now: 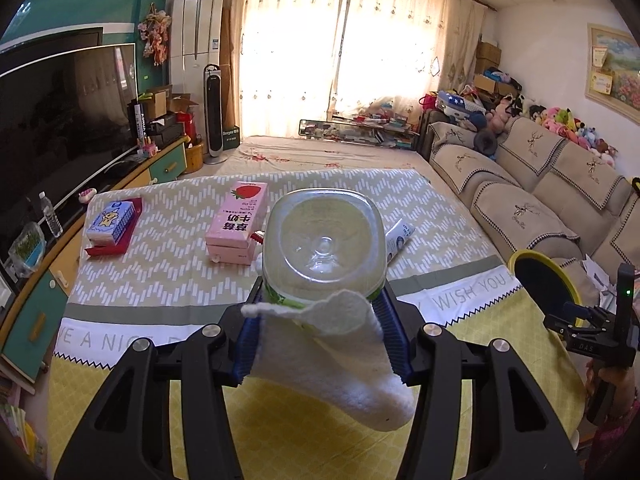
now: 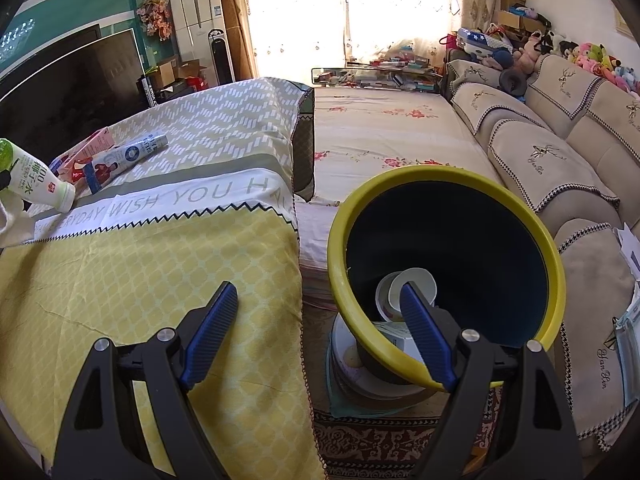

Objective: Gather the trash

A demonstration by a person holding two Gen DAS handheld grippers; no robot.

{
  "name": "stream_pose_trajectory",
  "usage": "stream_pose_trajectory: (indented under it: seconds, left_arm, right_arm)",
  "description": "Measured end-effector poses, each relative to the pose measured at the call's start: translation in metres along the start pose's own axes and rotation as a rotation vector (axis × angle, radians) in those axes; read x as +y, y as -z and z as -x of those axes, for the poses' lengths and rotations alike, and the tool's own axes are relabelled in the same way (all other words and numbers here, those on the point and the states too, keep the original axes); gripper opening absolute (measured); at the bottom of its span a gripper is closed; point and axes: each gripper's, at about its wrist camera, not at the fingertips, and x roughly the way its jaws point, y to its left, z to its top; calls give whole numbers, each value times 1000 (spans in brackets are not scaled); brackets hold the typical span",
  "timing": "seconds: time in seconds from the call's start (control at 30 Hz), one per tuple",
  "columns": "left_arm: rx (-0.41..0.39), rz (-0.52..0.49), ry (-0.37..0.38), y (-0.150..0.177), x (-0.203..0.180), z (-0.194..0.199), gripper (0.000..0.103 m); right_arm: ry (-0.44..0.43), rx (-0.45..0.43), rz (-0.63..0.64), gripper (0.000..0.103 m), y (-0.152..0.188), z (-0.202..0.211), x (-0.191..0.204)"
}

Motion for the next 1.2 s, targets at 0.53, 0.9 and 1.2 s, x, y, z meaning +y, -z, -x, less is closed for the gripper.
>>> stream_pose_trajectory:
  seconds: [0.53,0.9,1.2]
  left_arm:
    - [89,38,-7,14,7,-24,20]
    - [129,-119,81,38,-48,10,89]
    - [297,-171,62,14,-64,-31,67]
  right_arm:
    - [-11,0,13,79,0,-2,7]
    - [-16,-2,5,79,1,-3,6]
    - [-23,-2,5,79,2,-3,7]
